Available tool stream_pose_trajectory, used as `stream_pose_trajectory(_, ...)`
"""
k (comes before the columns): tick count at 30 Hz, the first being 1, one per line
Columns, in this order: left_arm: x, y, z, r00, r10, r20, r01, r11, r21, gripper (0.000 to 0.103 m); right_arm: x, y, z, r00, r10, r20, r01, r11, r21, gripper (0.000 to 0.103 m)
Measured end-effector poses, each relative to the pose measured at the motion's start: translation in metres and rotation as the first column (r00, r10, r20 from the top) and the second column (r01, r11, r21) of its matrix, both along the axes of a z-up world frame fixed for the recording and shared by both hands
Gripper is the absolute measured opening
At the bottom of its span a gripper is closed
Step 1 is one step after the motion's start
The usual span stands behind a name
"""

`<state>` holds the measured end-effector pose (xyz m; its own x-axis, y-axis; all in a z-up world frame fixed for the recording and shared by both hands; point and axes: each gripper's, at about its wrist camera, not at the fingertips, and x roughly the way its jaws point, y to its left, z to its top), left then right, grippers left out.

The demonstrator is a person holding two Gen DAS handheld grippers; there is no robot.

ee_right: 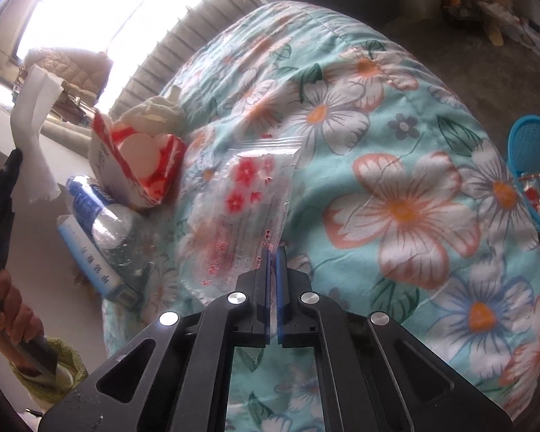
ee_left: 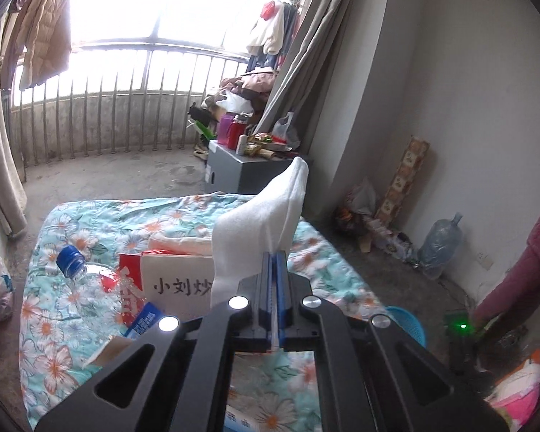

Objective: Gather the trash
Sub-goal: 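Grasp the white tissue with the left gripper while the right gripper holds the bag, then carry both items over the blue wastebasket and open both grippers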

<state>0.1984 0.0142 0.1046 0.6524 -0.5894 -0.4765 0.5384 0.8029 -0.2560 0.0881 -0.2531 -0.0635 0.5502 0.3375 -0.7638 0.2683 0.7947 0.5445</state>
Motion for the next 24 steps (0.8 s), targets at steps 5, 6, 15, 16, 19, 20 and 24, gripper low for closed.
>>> stream_pose_trajectory(5, -0.024, 0.002, 0.011, 0.998, -0.057, -0.006, 0.056, 0.997, -0.060, 0.002, -0.018, -0.003, 0.017, 0.999, -0.016, 0.052, 0.015, 0.999, 0.029, 0.000)
stream_pose_trajectory(6, -0.028, 0.002, 0.012, 0.998, -0.067, -0.007, 0.067, 0.996, -0.065, 0.002, -0.022, -0.005, 0.020, 0.998, -0.020, 0.059, 0.018, 0.999, 0.034, 0.000)
stream_pose_trajectory(15, -0.059, -0.016, 0.011, 0.986, -0.160, -0.039, 0.157, 0.985, -0.070, 0.002, -0.052, -0.023, 0.052, 0.988, -0.078, 0.137, 0.077, 0.997, 0.012, 0.000)
stream_pose_trajectory(16, -0.062, -0.019, 0.011, 0.984, -0.171, -0.040, 0.168, 0.983, -0.070, 0.002, -0.055, -0.025, 0.054, 0.986, -0.087, 0.144, 0.087, 0.996, 0.008, 0.000)
stream_pose_trajectory(19, -0.069, -0.030, 0.011, 0.979, -0.201, -0.040, 0.198, 0.978, -0.065, 0.002, -0.060, -0.030, 0.060, 0.979, -0.116, 0.165, 0.116, 0.993, 0.009, 0.000)
stream_pose_trajectory(20, -0.070, -0.033, 0.010, 0.977, -0.211, -0.040, 0.209, 0.976, -0.062, 0.002, -0.062, -0.032, 0.062, 0.977, -0.125, 0.173, 0.123, 0.992, 0.021, 0.000)
stream_pose_trajectory(24, -0.075, -0.052, 0.010, 0.967, -0.248, -0.051, 0.246, 0.969, -0.037, 0.002, -0.074, -0.042, 0.066, 0.964, -0.161, 0.213, 0.146, 0.985, 0.087, 0.000)
